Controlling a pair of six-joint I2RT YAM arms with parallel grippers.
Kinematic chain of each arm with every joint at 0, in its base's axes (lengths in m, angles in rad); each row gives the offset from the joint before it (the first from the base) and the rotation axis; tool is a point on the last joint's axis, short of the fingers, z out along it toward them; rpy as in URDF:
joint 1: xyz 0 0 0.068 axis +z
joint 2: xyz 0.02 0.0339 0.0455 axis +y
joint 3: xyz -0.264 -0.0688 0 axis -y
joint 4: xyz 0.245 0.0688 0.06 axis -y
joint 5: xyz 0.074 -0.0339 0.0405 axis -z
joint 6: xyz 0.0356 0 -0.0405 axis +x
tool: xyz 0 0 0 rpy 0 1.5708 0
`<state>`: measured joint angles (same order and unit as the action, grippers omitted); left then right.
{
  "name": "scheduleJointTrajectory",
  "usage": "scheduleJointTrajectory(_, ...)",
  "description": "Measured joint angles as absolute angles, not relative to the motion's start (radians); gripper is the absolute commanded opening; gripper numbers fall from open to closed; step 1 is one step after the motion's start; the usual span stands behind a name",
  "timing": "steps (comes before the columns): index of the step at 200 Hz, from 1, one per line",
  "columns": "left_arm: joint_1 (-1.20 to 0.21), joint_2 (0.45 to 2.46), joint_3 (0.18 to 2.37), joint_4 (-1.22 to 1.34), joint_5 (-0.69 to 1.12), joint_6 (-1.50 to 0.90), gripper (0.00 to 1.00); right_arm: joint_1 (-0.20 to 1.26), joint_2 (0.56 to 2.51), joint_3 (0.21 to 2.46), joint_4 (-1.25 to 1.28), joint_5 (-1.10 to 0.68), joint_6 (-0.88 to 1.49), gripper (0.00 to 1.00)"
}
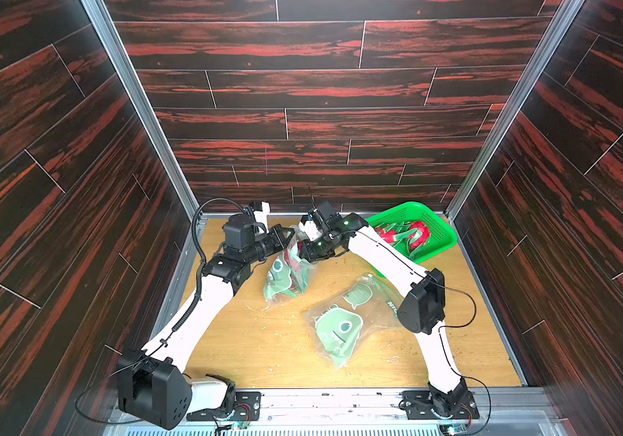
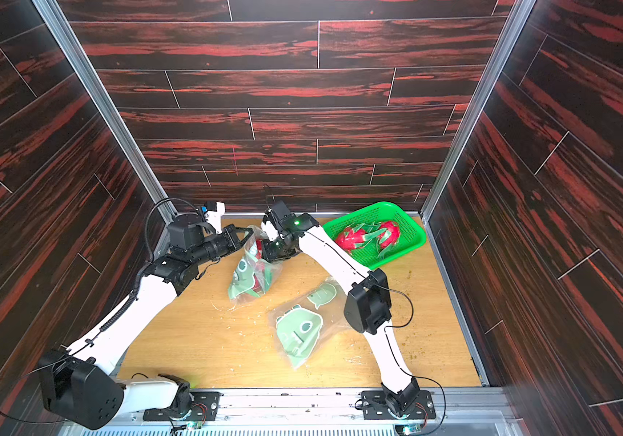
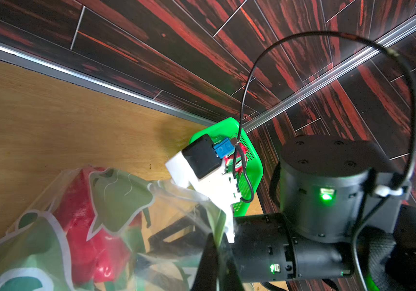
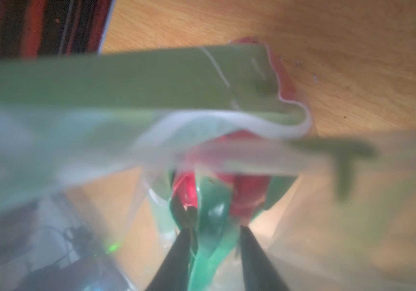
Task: Open the zip-top bag and take out the dragon fruit
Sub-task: Pick up the dragon fruit from the zipper food storage bag.
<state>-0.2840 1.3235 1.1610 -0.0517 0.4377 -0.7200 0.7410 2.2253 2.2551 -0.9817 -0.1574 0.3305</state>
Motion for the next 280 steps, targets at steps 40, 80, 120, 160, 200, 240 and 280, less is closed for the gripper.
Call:
scheduleJointTrajectory(40,-0.288,1.329,1.161,-0.052,0.438,-0.720,0.00,0.744,2.214,2.250,-0.993,-0.135,0.321,0.40)
scheduleJointTrajectory(80,-0.290,1.329,1.161,-0.052,0.438,-0.720,0.00,0.744,2.207,2.250,-0.996,-0.138,0.320,0.40)
scheduleJointTrajectory(120,-0.291,1.329,1.161,-0.052,0.438,-0.720,0.00,0.744,2.207,2.250,-0.995,-0.139,0.321,0.40)
scheduleJointTrajectory(160,-0.292,1.329,1.161,-0.052,0.438,-0.719,0.00,0.744,2.222,2.250,-0.984,-0.165,0.322,0.39)
scheduleJointTrajectory(200,-0.293,1.332,1.161,-0.052,0.438,-0.719,0.00,0.744,2.243,2.251,-0.979,-0.171,0.324,0.39)
scheduleJointTrajectory(240,-0.294,1.337,1.161,-0.051,0.438,-0.719,0.00,0.744,2.247,2.251,-0.977,-0.173,0.328,0.20)
scheduleJointTrajectory(280,-0.295,1.337,1.161,-0.047,0.438,-0.719,0.00,0.746,2.247,2.251,-0.952,-0.199,0.337,0.01)
